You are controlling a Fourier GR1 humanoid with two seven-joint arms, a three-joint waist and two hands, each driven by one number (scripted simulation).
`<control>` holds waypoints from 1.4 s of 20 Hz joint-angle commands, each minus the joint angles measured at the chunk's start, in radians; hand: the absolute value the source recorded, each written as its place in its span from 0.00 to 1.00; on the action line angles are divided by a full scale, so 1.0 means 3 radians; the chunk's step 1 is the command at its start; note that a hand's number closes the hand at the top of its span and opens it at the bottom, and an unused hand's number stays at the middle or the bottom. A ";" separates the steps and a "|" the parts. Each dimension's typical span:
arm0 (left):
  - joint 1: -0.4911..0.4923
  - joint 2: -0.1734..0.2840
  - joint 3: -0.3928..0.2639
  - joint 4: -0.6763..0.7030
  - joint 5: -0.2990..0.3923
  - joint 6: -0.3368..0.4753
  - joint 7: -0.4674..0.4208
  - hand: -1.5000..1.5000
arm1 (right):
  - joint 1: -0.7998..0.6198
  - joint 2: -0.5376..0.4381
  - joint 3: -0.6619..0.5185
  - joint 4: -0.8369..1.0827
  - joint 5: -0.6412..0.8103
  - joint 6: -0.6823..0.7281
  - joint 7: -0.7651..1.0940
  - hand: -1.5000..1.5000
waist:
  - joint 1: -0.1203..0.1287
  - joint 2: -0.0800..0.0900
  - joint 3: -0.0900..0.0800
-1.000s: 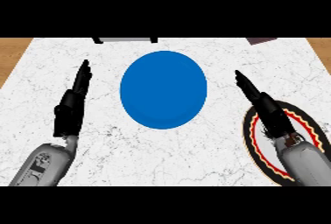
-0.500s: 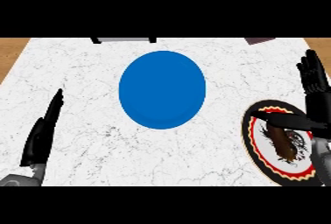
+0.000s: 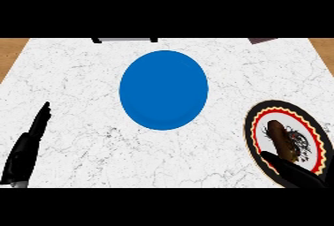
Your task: Pick the sweet potato from the plate and place it in the plate
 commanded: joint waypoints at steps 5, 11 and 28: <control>0.0103 -0.0039 0.0047 0.0048 -0.0040 -0.0033 -0.0181 0.50 | 0.0806 -0.0732 0.0132 -0.0585 0.0738 0.0218 0.1003 0.00 | 0.0020 0.0024 -0.0015; 0.0024 -0.0048 0.0011 -0.0009 -0.0096 -0.0074 -0.0100 0.50 | 0.0716 -0.1243 -0.0090 -0.0855 0.1100 0.0628 0.2275 0.00 | 0.0086 0.0038 -0.0011; 0.0044 -0.0235 0.0094 0.0058 -0.0195 -0.0198 -0.0182 0.50 | -0.0423 -0.1491 0.0407 -0.0166 0.1139 0.2141 0.3745 0.00 | 0.0112 0.0038 -0.0001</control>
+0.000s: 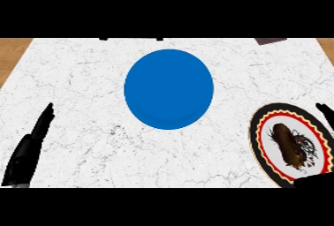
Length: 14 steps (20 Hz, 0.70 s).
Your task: Pick the sweet potato from the plate and place it in the plate
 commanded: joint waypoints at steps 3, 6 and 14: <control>-0.0017 -0.0072 0.0121 0.0143 -0.0056 -0.0088 -0.0124 0.50 | -0.0267 0.0066 0.0147 0.0349 0.0117 0.0488 0.0065 0.00 | -0.0023 -0.0005 0.0002; 0.0040 -0.0059 0.0162 -0.0080 -0.0112 -0.0099 0.0055 0.50 | -0.0512 0.0117 0.0021 0.0665 0.0042 0.0744 -0.0003 0.00 | -0.0014 -0.0006 0.0003; -0.0211 -0.0295 0.0222 0.0219 -0.0287 -0.0176 0.0081 0.50 | -0.0547 0.0393 -0.0112 0.1206 0.0201 0.0976 -0.0522 0.00 | -0.0043 -0.0004 0.0003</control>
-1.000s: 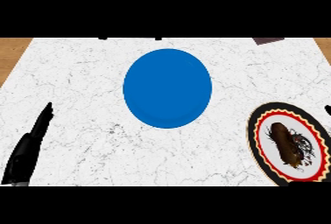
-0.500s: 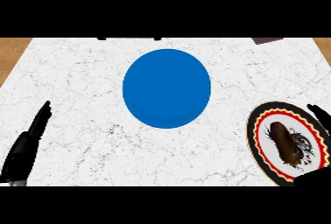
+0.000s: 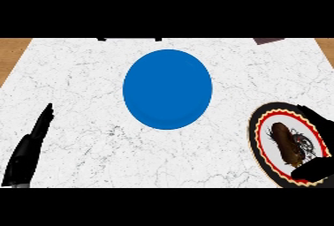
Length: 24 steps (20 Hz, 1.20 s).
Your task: Pick the sweet potato from the plate and place it in the plate
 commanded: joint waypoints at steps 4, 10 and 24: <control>0.0105 -0.0038 0.0172 -0.0139 -0.0118 -0.0178 0.0039 0.50 | -0.0223 0.0391 -0.0008 0.0247 0.0259 0.0252 0.0002 0.00 | 0.0004 -0.0003 -0.0001; 0.0194 -0.0287 0.0178 -0.0065 -0.0278 -0.0159 -0.0121 0.50 | -0.0213 0.0492 -0.0139 0.0670 0.0500 0.0315 -0.0334 0.00 | 0.0002 -0.0002 -0.0001; 0.0037 -0.0317 0.0506 -0.0017 -0.0386 -0.0492 -0.0025 0.50 | -0.0473 0.0788 -0.0433 0.1011 0.0761 0.0347 -0.0899 1.00 | -0.0001 -0.0002 -0.0001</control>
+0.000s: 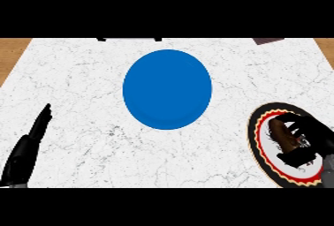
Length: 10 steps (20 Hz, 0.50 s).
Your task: Pick the sweet potato from the plate and place it in the plate
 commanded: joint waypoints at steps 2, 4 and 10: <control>-0.0222 -0.0097 0.0101 0.0186 -0.0115 -0.0047 -0.0002 0.50 | 0.0026 0.0158 -0.0018 0.0110 0.0273 -0.0103 -0.0197 1.00 | -0.0007 0.0004 0.0003; 0.0003 -0.0106 0.0166 -0.0014 -0.0021 -0.0165 -0.0012 0.50 | -0.0069 0.0116 -0.0118 0.0088 0.0277 0.0005 -0.0202 1.00 | 0.0001 0.0002 0.0003; -0.0114 -0.0053 0.0103 -0.0028 -0.0089 -0.0212 -0.0036 0.50 | -0.0862 -0.0201 -0.0154 0.0902 0.0390 0.0004 -0.0818 1.00 | 0.0112 0.0027 0.0009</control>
